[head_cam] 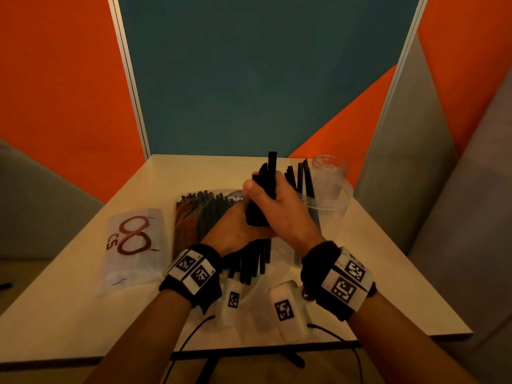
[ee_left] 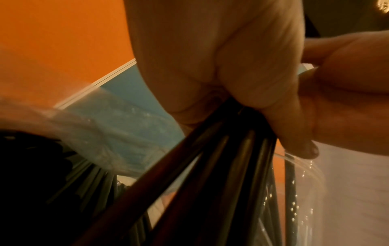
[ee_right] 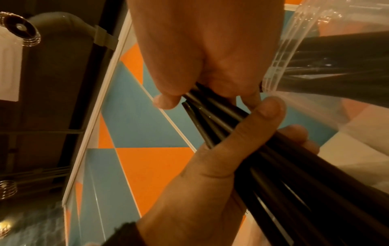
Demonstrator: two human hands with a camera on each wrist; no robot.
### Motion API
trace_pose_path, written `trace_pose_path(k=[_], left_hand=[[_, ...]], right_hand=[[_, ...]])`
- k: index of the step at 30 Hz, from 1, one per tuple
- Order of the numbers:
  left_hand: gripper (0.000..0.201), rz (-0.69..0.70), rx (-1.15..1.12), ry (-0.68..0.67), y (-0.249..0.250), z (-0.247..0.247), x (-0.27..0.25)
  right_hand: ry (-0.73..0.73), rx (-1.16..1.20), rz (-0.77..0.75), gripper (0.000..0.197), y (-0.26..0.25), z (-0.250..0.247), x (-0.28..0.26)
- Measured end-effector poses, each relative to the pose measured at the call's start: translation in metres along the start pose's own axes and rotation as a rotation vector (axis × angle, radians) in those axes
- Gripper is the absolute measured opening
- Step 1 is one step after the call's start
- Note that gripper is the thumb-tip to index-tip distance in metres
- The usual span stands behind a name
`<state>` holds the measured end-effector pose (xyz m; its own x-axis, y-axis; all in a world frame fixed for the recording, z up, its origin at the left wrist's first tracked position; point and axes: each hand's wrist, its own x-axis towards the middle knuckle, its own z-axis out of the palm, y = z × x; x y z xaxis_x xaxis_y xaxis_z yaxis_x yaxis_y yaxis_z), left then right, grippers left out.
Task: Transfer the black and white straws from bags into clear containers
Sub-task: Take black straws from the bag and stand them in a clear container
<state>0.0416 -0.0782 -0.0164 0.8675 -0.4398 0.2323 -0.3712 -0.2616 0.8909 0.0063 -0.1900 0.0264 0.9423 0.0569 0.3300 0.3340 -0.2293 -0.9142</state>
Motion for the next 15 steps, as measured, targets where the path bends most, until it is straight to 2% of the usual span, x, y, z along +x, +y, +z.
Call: trace_pose_path(k=[3,5,8,12,15], left_hand=[[0.051,0.053,-0.057,0.066,0.0,0.001,0.0],[0.047,0.06,-0.087,0.073,-0.001,0.0,0.002],[0.051,0.057,-0.114,0.044,-0.003,0.003,0.001],[0.053,0.028,-0.096,-0.009,-0.014,0.006,0.0],[0.05,0.027,-0.116,-0.033,-0.015,0.006,0.0]], right_hand=[[0.008,0.048,0.003,0.046,0.003,0.001,-0.002],[0.06,0.125,-0.012,0.041,0.004,0.001,-0.001],[0.087,0.177,0.01,0.034,0.007,0.002,0.0],[0.01,0.102,0.075,0.04,0.015,0.004,-0.002],[0.021,0.132,0.088,0.039,0.02,0.002,-0.001]])
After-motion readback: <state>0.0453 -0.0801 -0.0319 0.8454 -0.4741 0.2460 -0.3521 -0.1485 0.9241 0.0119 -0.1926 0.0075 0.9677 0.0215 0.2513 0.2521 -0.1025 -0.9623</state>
